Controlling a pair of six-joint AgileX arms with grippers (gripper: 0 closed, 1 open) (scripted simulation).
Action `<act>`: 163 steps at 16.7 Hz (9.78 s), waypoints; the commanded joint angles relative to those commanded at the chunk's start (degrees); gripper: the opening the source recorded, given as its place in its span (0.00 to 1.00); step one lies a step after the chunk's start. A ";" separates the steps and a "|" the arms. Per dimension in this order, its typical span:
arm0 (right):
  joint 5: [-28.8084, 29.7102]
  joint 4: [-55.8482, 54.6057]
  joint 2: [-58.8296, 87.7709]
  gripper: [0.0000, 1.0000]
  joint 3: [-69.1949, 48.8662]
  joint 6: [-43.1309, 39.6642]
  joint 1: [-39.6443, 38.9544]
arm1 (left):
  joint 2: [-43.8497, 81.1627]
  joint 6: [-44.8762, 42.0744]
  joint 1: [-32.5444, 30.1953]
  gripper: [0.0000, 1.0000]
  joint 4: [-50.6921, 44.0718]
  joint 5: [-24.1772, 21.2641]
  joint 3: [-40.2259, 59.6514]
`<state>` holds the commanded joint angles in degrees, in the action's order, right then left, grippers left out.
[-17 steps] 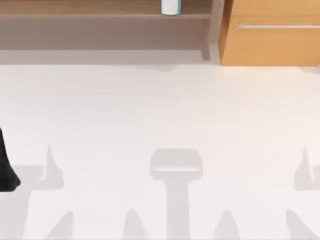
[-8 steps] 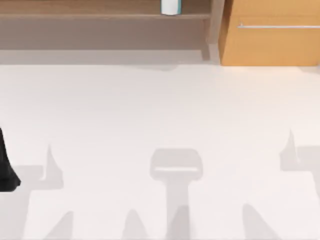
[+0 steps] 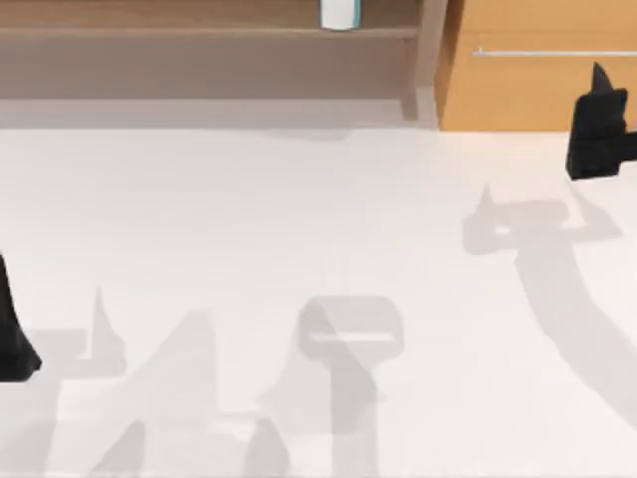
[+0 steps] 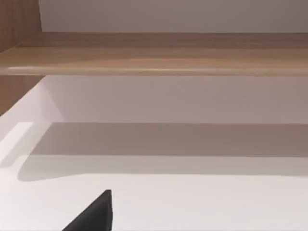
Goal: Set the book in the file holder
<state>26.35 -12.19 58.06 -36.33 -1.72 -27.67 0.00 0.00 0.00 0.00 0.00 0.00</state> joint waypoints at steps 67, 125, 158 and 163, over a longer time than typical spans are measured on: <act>12.68 -21.95 75.41 0.00 -63.29 1.32 -9.40 | 0.00 0.00 0.00 1.00 0.00 0.00 0.00; -53.15 -26.63 38.64 0.00 -4.26 79.80 51.67 | 0.00 0.00 0.00 1.00 0.00 0.00 0.00; -49.98 -26.52 55.10 0.60 -21.78 85.25 55.14 | 0.00 0.00 0.00 1.00 0.00 0.00 0.00; -49.98 -26.52 55.10 0.98 -21.78 85.25 55.14 | 0.00 0.00 0.00 1.00 0.00 0.00 0.00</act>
<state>-23.63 -38.71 113.15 -58.10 83.53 27.47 0.00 0.00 0.00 0.00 0.00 0.00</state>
